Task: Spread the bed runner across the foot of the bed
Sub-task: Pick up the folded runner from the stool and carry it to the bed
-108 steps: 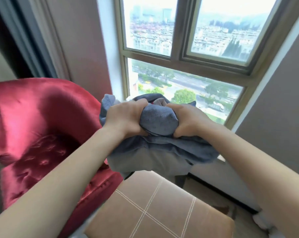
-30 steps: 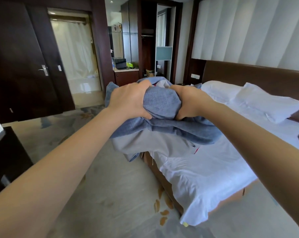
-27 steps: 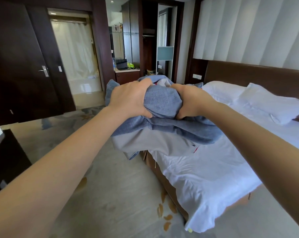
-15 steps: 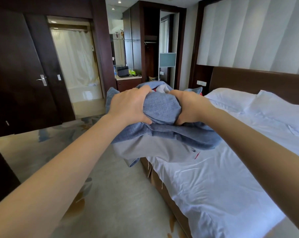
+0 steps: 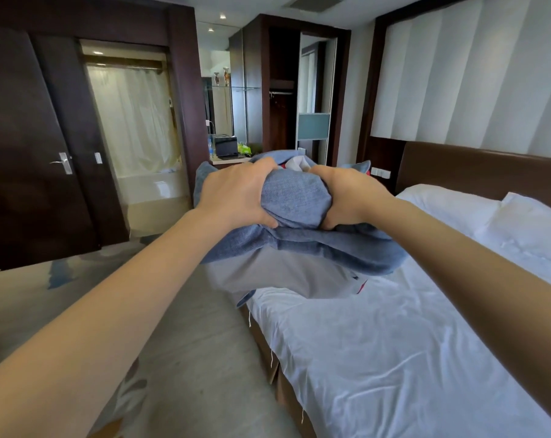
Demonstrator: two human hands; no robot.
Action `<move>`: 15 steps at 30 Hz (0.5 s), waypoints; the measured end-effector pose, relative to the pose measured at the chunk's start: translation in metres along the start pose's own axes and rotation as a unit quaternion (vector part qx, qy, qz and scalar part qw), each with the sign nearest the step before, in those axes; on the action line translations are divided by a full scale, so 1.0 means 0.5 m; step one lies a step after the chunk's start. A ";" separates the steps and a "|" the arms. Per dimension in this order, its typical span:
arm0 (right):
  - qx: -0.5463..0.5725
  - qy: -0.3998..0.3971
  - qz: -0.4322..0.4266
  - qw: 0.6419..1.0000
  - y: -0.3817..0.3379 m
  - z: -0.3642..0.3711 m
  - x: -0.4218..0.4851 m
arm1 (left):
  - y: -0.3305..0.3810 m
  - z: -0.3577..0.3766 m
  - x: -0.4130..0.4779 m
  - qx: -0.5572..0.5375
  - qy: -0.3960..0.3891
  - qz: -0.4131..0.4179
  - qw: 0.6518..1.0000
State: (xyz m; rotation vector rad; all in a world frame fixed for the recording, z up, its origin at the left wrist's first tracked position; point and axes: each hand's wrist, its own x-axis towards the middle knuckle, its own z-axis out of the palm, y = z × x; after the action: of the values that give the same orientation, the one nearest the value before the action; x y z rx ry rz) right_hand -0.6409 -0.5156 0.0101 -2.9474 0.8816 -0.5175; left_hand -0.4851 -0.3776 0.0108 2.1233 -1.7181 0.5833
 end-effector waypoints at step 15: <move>-0.007 0.020 0.126 0.992 0.222 0.147 0.405 | -0.197 0.315 0.466 -0.058 -0.013 0.120 0.991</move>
State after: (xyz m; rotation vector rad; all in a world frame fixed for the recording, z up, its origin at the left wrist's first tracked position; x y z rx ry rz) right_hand -0.5172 -0.7232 -0.0100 -2.7864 1.2440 -0.5593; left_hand -0.3313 -0.6323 -0.0044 1.8691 -1.9874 0.5068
